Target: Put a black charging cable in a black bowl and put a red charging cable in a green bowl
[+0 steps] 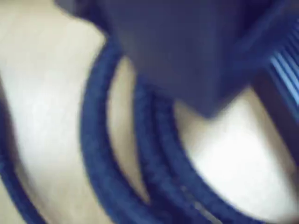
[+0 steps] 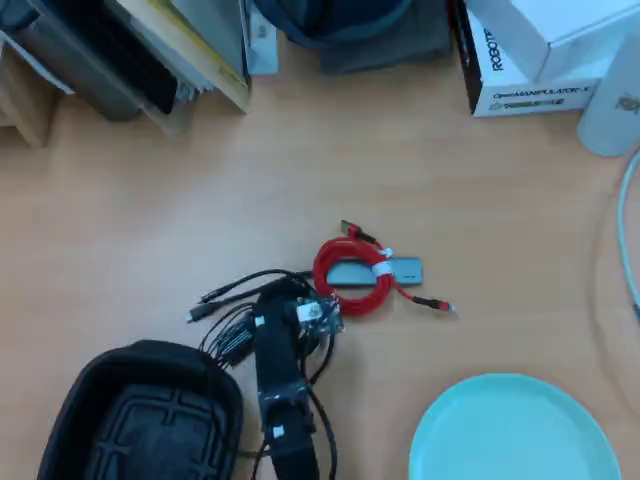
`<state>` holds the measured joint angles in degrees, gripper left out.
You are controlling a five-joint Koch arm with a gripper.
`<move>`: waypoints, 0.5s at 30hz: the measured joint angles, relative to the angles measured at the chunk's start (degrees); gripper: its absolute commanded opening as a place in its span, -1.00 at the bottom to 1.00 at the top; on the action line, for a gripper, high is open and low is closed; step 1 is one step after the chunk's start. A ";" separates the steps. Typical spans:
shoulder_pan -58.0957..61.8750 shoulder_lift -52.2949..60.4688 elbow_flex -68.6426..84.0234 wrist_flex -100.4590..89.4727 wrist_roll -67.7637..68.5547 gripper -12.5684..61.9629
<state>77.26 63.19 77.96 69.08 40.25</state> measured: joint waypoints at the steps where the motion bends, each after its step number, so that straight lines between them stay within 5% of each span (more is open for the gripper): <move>1: 0.09 0.00 0.00 0.00 0.00 -0.90; 15: -0.09 0.35 0.00 0.09 -0.70 -0.83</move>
<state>77.17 63.54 77.96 69.17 39.55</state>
